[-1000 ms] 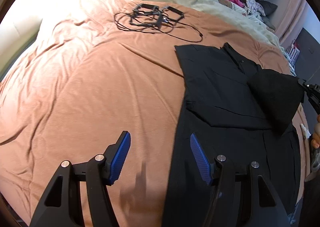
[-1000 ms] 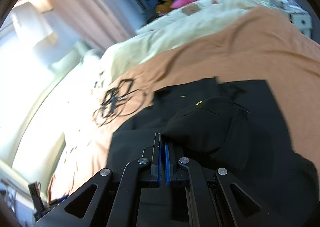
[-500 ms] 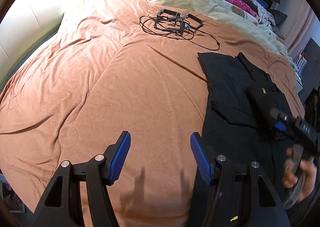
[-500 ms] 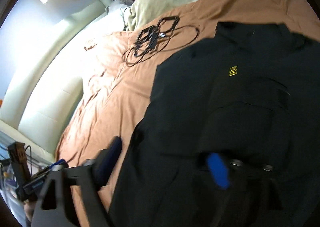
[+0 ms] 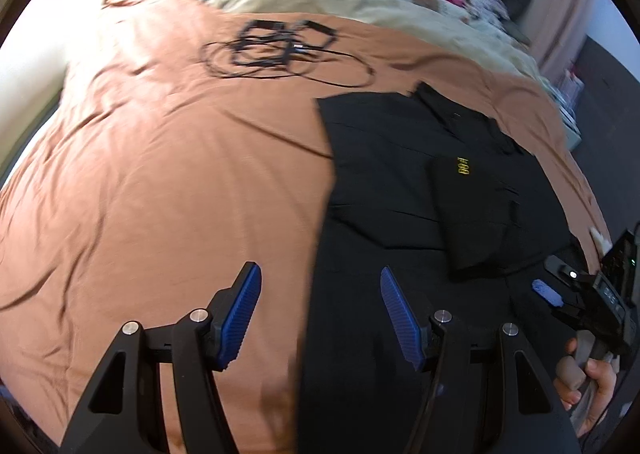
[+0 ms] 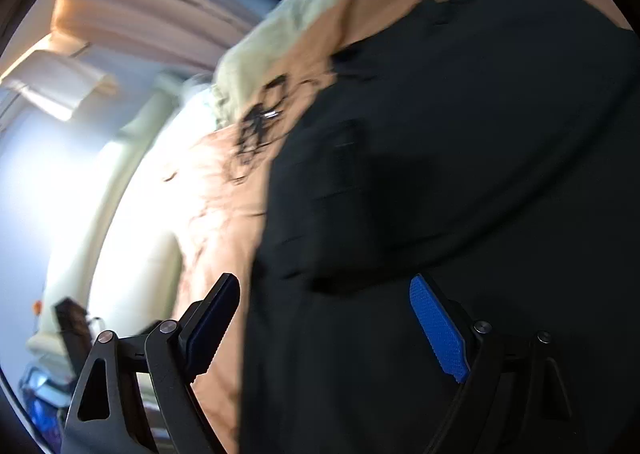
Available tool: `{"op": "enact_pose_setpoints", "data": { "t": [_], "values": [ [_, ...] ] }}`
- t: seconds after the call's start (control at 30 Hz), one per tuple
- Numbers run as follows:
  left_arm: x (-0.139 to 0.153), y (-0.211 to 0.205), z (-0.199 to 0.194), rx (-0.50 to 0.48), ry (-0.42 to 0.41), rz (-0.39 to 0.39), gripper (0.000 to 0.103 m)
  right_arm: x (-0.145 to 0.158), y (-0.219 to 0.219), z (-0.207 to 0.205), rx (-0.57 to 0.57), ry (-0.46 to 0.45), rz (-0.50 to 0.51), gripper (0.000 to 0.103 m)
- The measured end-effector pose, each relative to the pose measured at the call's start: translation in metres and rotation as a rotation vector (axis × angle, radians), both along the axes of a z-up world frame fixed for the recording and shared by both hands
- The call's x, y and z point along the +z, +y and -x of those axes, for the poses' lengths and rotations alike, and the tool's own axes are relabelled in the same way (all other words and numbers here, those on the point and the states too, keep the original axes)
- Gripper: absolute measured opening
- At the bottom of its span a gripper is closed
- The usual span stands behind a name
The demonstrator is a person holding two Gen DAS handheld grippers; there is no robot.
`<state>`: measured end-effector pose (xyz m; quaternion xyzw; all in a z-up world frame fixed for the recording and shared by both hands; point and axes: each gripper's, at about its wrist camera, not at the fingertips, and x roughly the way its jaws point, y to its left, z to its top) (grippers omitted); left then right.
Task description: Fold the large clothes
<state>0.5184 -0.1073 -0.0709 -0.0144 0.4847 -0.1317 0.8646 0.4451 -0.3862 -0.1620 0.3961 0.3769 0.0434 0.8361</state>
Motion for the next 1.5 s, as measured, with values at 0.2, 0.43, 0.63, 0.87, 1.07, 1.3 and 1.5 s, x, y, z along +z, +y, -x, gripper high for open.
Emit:
{"op": "enact_pose_setpoints", "data": {
  "t": [0.2, 0.43, 0.63, 0.87, 1.07, 1.3, 1.5],
  "values": [
    [-0.004, -0.084, -0.011, -0.132, 0.012, 0.029, 0.063, -0.002, -0.054, 0.009, -0.115, 0.002, -0.005, 0.085],
    [-0.018, -0.164, -0.02, -0.225, 0.025, 0.042, 0.086, -0.01, -0.105, 0.021, -0.229, 0.022, -0.031, 0.079],
    [-0.044, -0.219, -0.023, -0.285, 0.056, -0.017, 0.087, -0.014, -0.134, 0.023, -0.304, 0.03, -0.049, 0.075],
    [-0.082, -0.251, -0.028, -0.267, -0.001, -0.307, 0.087, -0.022, -0.152, 0.023, -0.353, 0.03, -0.089, 0.074],
    [-0.067, -0.208, -0.043, -0.209, -0.048, -0.356, 0.087, -0.025, -0.155, 0.024, -0.332, 0.031, -0.113, 0.074],
    [-0.027, -0.109, -0.067, -0.035, -0.061, -0.326, 0.086, -0.026, -0.151, 0.024, -0.316, 0.032, -0.106, 0.074],
    [-0.018, -0.062, -0.071, 0.008, -0.003, -0.206, 0.086, -0.026, -0.146, 0.024, -0.299, 0.031, -0.104, 0.069]
  ]
}}
